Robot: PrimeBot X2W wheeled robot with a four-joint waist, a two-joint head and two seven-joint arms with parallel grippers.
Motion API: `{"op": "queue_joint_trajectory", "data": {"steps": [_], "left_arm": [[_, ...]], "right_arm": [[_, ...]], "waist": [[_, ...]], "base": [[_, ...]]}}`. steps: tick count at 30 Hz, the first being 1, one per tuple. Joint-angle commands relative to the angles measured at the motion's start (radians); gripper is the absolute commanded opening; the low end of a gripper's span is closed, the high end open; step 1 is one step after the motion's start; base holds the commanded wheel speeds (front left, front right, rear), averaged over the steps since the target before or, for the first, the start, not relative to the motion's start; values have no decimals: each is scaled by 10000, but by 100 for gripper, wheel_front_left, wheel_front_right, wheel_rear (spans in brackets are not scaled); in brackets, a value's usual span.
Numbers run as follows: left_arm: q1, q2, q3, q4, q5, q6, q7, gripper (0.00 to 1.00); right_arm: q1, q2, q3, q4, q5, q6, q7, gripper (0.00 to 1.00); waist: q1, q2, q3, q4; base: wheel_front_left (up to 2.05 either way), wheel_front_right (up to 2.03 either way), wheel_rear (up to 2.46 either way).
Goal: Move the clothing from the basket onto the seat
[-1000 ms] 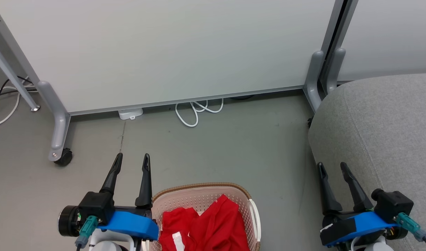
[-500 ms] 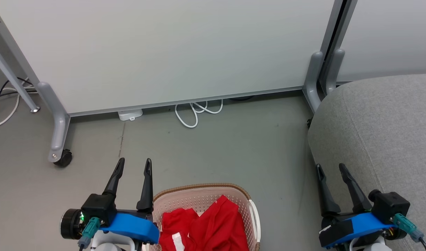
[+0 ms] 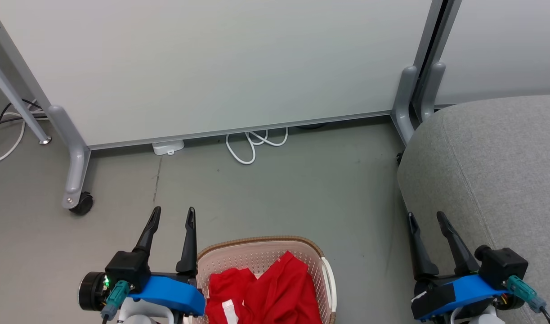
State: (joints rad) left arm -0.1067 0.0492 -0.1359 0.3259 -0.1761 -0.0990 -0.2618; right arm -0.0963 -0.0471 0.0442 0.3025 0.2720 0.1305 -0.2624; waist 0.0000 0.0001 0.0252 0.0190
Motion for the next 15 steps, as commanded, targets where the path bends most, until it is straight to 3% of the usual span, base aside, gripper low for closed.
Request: {"op": "queue_joint_trajectory", "data": {"steps": [1,15], "left_arm": [[-123,21,54,28,-15,-26,-49,100],[-1185,60,-237,798,563,-257,-49,100]], "right_arm": [[-22,-59,22,12,-61,4,-38,100],[-509,-58,104,-106,-35,4,-38,100]], "waist": [[0,-1,7,-2],[0,-1,890,-172]], "base": [[0,0,0],[0,0,0]]}}
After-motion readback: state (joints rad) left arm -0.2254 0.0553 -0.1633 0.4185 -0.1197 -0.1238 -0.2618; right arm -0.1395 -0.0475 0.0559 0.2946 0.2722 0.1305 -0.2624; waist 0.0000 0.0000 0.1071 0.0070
